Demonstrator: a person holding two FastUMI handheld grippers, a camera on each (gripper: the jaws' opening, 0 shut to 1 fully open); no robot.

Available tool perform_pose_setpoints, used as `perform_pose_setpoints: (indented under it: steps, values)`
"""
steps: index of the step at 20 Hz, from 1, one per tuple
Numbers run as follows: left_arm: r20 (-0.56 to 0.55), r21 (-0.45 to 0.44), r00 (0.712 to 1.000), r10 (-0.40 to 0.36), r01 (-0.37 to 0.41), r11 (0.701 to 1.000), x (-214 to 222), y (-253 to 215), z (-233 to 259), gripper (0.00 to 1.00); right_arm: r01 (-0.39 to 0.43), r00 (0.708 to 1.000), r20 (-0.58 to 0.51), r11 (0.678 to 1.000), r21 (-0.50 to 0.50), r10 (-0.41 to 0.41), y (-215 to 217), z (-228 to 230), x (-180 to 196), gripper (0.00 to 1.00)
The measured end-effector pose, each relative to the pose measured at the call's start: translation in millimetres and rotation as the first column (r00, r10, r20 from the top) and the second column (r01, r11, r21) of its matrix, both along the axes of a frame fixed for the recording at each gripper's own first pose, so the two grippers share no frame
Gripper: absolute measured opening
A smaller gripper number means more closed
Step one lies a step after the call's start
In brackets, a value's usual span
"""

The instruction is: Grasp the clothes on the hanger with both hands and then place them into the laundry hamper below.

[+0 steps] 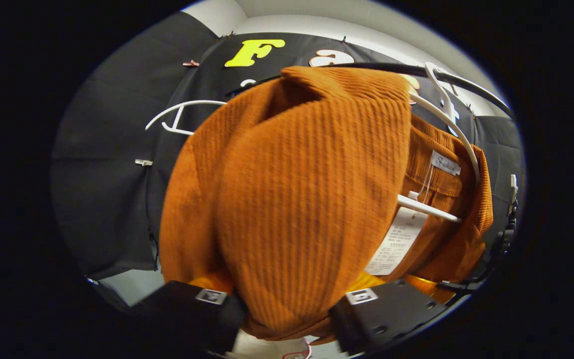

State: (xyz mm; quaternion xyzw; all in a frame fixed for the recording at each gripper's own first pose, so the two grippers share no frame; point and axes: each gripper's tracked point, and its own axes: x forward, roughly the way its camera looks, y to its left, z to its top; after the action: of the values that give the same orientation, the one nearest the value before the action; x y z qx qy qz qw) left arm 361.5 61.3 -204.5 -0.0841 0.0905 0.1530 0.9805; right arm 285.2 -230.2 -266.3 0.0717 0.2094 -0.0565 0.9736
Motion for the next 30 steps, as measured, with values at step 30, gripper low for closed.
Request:
perform_pose_setpoints:
  steps: [30]
  values:
    - [0.063,0.286,0.989,0.131,-0.144,0.947,-11.4,143.8,128.6,0.11,0.199,0.954,0.235,0.979,-0.038,-0.185,-140.1,110.5,49.8,0.14]
